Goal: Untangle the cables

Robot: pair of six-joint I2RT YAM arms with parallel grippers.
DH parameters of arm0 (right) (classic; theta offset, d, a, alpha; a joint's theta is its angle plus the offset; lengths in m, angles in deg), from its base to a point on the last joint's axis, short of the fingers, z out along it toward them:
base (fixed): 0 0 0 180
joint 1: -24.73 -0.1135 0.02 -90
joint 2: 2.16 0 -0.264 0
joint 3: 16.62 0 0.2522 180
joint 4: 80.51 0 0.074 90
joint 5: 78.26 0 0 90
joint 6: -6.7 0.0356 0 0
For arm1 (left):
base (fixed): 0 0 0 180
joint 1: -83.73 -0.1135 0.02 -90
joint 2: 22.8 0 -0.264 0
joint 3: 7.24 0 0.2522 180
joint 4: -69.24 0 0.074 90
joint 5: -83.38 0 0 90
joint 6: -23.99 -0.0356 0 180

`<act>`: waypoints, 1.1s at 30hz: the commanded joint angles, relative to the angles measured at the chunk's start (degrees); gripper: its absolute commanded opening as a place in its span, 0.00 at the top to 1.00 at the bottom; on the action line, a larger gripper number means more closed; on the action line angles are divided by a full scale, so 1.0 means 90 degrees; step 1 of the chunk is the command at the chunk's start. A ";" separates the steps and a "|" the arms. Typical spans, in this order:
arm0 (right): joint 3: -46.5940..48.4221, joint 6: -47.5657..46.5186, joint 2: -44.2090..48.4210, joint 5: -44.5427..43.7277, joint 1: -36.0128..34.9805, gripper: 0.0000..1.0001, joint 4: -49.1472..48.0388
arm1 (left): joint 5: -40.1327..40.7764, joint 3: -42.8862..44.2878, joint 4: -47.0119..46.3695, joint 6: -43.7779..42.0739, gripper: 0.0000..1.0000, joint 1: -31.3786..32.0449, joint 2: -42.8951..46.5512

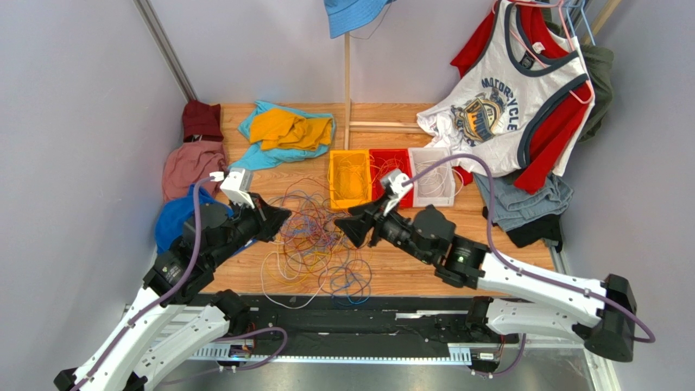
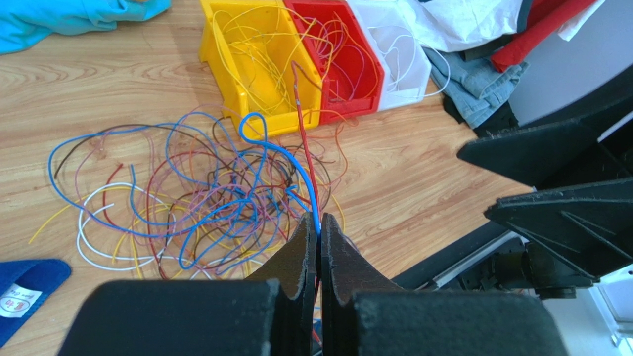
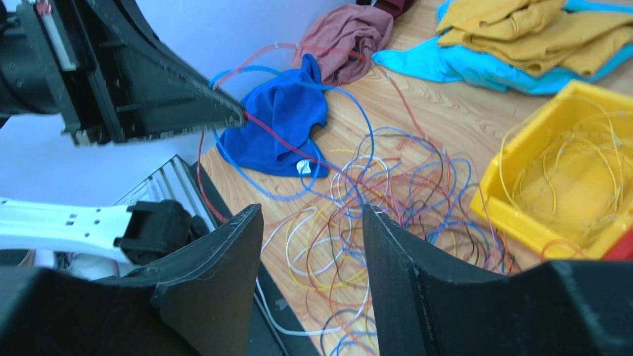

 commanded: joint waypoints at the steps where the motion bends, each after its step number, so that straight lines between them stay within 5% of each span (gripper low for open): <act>1: 0.0699 -0.0545 -0.0660 -0.0039 0.0007 0.43 -0.0508 | -0.0185 -0.0082 -0.0089 -0.0141 1.00 -0.0023 0.0124; 18: 0.0085 -0.0184 -0.0954 0.1349 -0.0373 0.46 -0.1212 | 0.0108 0.0250 -0.0196 -0.0180 1.00 -0.0033 -0.0276; 26: -0.0393 -0.2311 -0.1129 -0.1334 -0.1505 0.48 -0.0987 | 0.0147 0.0621 -0.0245 -0.0190 1.00 -0.0033 -0.0500; 29: -0.0618 -0.2955 -0.1509 -0.2302 -0.1740 0.49 -0.1737 | 0.0059 0.0826 -0.0206 -0.0073 1.00 -0.0023 -0.0637; 33: -0.1213 -0.3640 -0.2202 -0.2898 -0.1770 0.47 -0.4144 | -0.0184 0.1002 -0.0206 0.0054 1.00 -0.0023 -0.0793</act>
